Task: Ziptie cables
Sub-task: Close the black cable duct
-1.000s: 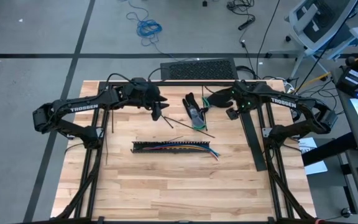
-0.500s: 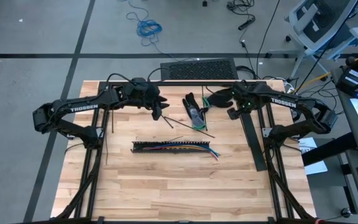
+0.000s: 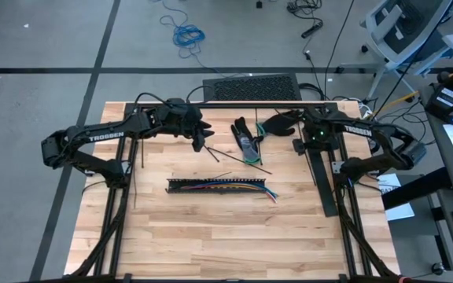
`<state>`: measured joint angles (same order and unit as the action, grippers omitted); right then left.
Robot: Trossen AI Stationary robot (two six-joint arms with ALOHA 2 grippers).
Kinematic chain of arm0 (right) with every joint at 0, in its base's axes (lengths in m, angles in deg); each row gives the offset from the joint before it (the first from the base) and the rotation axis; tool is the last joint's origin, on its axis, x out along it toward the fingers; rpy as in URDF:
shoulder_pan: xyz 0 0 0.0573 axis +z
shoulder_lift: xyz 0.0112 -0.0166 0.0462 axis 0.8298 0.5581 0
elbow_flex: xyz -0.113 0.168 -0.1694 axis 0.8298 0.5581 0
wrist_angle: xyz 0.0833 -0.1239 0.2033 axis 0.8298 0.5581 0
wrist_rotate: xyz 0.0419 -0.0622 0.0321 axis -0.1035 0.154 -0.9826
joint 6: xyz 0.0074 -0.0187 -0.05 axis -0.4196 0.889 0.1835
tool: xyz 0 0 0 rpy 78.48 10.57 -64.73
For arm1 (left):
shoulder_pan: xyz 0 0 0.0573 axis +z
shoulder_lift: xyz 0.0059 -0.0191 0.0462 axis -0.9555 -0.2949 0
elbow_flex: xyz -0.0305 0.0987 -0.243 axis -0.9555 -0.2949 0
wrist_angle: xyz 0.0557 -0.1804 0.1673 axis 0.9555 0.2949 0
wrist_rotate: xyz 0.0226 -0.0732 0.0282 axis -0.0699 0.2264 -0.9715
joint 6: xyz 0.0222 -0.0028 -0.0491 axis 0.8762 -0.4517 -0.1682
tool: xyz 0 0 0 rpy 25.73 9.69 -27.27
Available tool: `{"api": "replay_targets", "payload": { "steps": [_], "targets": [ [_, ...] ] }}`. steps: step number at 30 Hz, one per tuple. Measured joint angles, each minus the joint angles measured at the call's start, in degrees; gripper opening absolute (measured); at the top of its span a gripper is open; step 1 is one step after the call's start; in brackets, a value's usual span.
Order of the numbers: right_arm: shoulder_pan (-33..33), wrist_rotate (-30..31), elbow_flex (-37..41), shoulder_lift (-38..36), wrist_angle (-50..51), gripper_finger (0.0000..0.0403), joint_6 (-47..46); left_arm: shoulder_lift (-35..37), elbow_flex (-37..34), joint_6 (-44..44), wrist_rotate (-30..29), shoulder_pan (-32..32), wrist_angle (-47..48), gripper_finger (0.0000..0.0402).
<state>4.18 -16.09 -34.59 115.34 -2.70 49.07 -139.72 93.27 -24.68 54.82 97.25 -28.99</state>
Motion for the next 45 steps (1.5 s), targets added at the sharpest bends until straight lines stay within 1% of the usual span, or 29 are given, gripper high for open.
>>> {"api": "replay_targets", "payload": {
  "steps": [2, 6, 9, 11, 13, 16, 19, 20, 23, 27, 33, 35, 37, 42, 45],
  "targets": [
    [-0.1, 2.2, -1.0, -0.8, 0.7, 0.0359, 1.7, 0.0, 0.0, 0.0, 0.0, 0.0, 0.0, 0.0151],
    [-0.1, 4.4, -6.3, -3.1, 0.7, 0.0359, 5.1, 0.0, 0.0, 0.0, 0.0, 0.0, 0.0, 0.0151],
    [-0.6, 6.2, -8.0, -3.4, 0.8, 0.0359, 3.4, 0.0, 0.0, 0.0, 0.0, 0.0, 0.0, 0.0151],
    [-1.1, 10.2, -8.8, -3.4, 1.2, 0.0359, 2.9, 0.0, 0.0, -0.1, 0.0, 0.0, 0.0, 0.0151],
    [-1.5, 14.5, -8.8, -3.4, 1.5, 0.0359, -0.4, 0.0, 0.0, 0.0, 0.0, 0.0, 0.0, 0.0151],
    [-2.8, 15.8, -8.8, -3.3, 2.5, 0.0359, -1.9, 0.0, 0.0, 0.0, 0.0, 0.0, 0.0, 0.0151],
    [-3.3, 20.9, -8.8, -3.3, 4.7, 0.0359, -4.7, 0.0, 0.0, 0.0, 0.0, 0.0, -0.1, 0.0151],
    [-3.5, 21.4, -8.8, -3.3, 5.4, 0.0359, -6.4, 0.0, 0.0, 0.0, 0.0, 0.0, -0.1, 0.0151],
    [-3.6, 20.3, -8.2, -3.3, 3.9, 0.0359, -7.5, 0.0, 0.0, 0.0, 0.0, 0.0, -0.1, 0.0151],
    [-3.5, 17.2, -5.4, -2.9, 1.8, 0.0359, -8.9, 0.0, 0.0, 0.0, 0.0, 0.0, 0.0, 0.0151],
    [-3.5, 14.7, -0.1, -2.1, -3.2, 0.0359, -10.3, 0.0, 0.0, 0.0, 0.0, 0.0, 0.0, 0.0151],
    [-3.5, 13.7, 0.9, -2.1, -3.3, 0.0359, -10.4, 0.0, 0.0, 0.0, 0.0, 0.0, 0.0, 0.0151],
    [-3.5, 12.3, 1.7, -2.1, -4.0, 0.0359, -10.7, 0.0, 0.0, 0.0, 0.0, 0.0, 0.0, 0.0151],
    [-3.3, 10.8, 2.7, -2.3, -4.7, 0.0359, -10.5, 0.0, 0.0, 0.0, 0.0, -0.1, 0.0, 0.0151],
    [-1.9, 9.4, 2.8, -2.3, -4.5, 0.0359, -10.1, 0.0, 0.0, 0.0, 0.0, -0.1, 0.0, 0.0151]
  ]
}}
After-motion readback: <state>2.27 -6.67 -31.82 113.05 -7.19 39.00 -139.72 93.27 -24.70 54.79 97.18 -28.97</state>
